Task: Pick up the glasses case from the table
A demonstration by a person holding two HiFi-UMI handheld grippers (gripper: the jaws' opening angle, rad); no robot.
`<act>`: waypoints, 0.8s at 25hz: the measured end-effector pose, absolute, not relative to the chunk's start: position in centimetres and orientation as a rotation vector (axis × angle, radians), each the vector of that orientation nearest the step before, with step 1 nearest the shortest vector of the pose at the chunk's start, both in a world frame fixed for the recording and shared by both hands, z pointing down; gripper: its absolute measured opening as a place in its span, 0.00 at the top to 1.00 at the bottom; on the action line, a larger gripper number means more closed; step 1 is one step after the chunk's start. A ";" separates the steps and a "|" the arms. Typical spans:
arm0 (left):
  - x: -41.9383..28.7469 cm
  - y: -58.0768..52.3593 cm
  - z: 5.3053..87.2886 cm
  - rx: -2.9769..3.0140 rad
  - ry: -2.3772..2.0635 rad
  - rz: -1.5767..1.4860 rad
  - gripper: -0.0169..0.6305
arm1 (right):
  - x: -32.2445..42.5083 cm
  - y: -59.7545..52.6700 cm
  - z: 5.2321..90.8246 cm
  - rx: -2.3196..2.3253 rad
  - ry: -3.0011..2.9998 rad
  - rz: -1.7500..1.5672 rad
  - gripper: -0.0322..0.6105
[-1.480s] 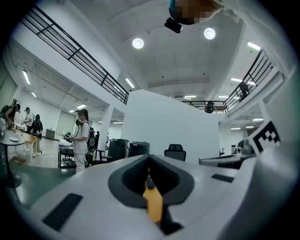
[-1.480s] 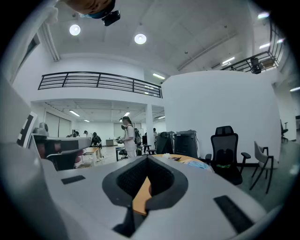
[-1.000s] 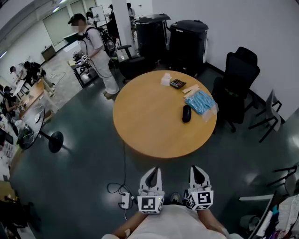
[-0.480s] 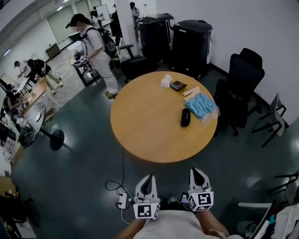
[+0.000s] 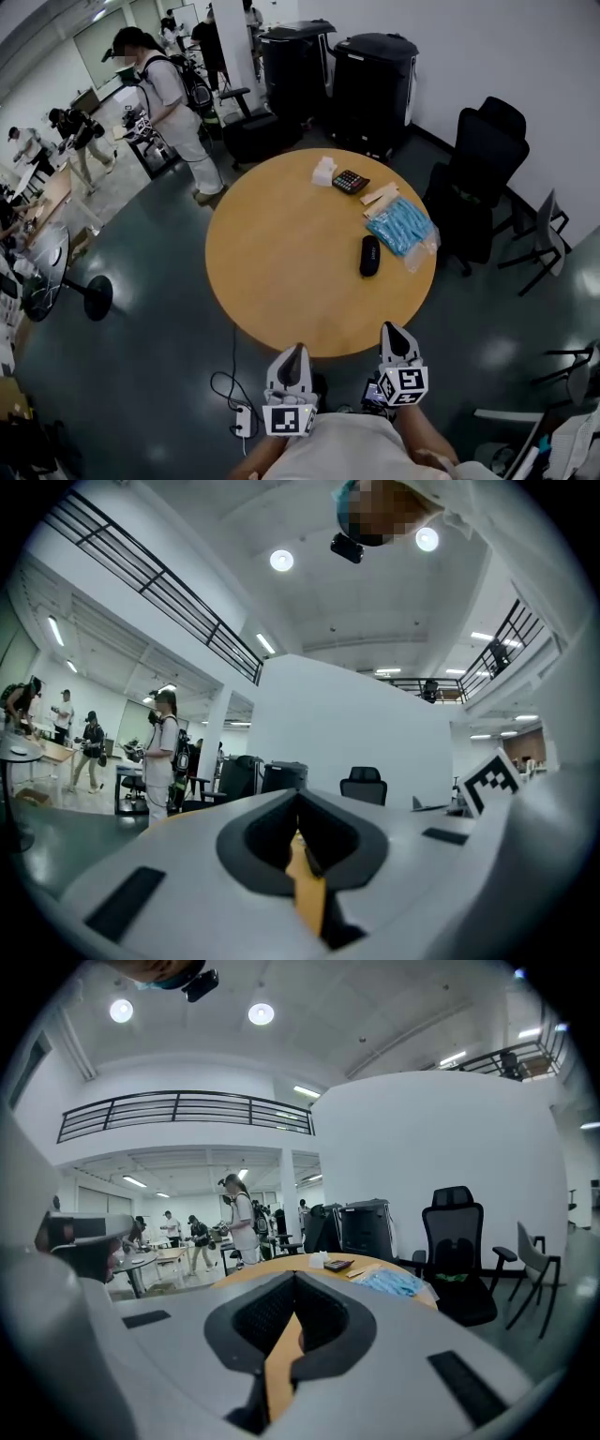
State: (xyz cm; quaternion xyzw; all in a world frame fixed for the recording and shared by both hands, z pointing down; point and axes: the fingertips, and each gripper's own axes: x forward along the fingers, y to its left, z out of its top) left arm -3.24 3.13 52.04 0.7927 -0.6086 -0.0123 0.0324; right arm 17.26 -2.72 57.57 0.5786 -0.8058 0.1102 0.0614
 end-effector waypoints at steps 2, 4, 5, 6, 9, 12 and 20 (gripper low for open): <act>-3.9 -0.5 51.5 2.481 -1.830 -0.055 0.96 | 16.9 -6.0 58.6 1.776 -2.395 0.359 0.93; -4.7 -4.0 50.7 2.519 -1.782 -0.074 0.96 | 16.6 -9.2 59.5 1.797 -2.349 0.390 0.93; -5.0 -5.4 50.4 2.526 -1.754 -0.084 0.96 | 16.6 -10.4 59.9 1.805 -2.324 0.406 0.93; -5.4 -6.6 50.2 2.530 -1.728 -0.093 0.96 | 16.6 -11.5 60.4 1.812 -2.298 0.421 0.93; -5.8 -10.2 50.0 2.548 -1.691 -0.099 0.96 | 16.8 -15.6 62.2 1.813 -2.233 0.458 0.93; -5.4 -12.6 49.9 2.544 -1.655 -0.097 0.96 | 17.4 -19.0 64.5 1.799 -2.179 0.508 0.93; -5.1 -17.1 51.1 2.477 -1.702 -0.085 0.96 | 19.9 -26.2 73.8 1.677 -2.003 0.814 0.92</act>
